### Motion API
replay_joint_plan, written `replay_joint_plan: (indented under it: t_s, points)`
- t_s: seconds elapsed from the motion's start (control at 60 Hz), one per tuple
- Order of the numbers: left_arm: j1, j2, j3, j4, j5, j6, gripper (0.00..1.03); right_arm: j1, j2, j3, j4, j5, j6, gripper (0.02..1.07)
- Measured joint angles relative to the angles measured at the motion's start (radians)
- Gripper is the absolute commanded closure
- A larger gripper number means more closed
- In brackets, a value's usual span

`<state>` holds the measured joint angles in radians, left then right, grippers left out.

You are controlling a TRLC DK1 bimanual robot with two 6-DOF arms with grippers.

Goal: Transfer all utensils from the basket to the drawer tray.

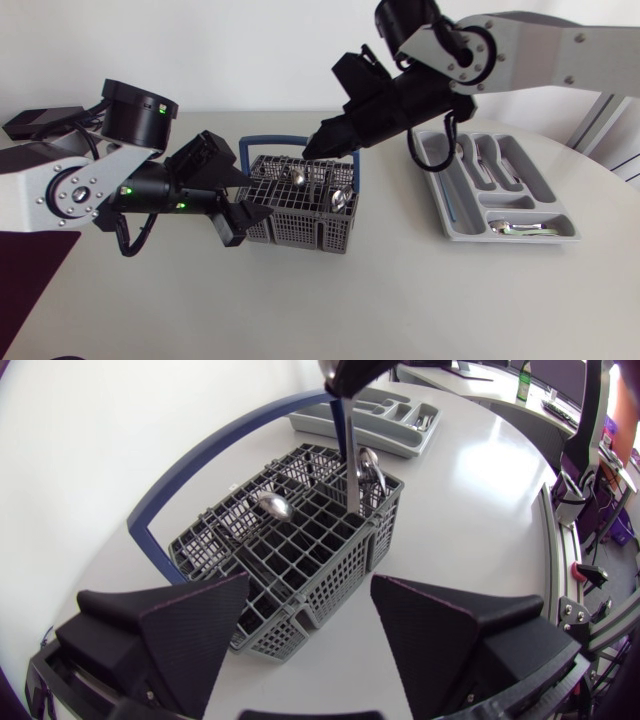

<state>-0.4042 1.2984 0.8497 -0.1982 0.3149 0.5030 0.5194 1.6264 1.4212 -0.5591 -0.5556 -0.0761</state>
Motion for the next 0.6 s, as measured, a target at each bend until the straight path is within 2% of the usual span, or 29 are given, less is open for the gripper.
replay_joint_plan:
  t_s: [0.2,0.35,0.6]
  points:
    - [-0.025,0.003,0.0,-0.002,-0.01,-0.001,0.17,-0.075,-0.169,-0.01,-0.056,-0.047,0.025,1.01]
    - [-0.06,0.042,0.033,-0.004,-0.026,-0.01,0.17,-0.171,-0.348,-0.082,-0.074,-0.053,0.024,1.01]
    - [-0.148,0.164,0.158,-0.002,-0.073,-0.067,0.17,-0.441,-0.493,-0.321,-0.13,0.042,-0.094,1.01]
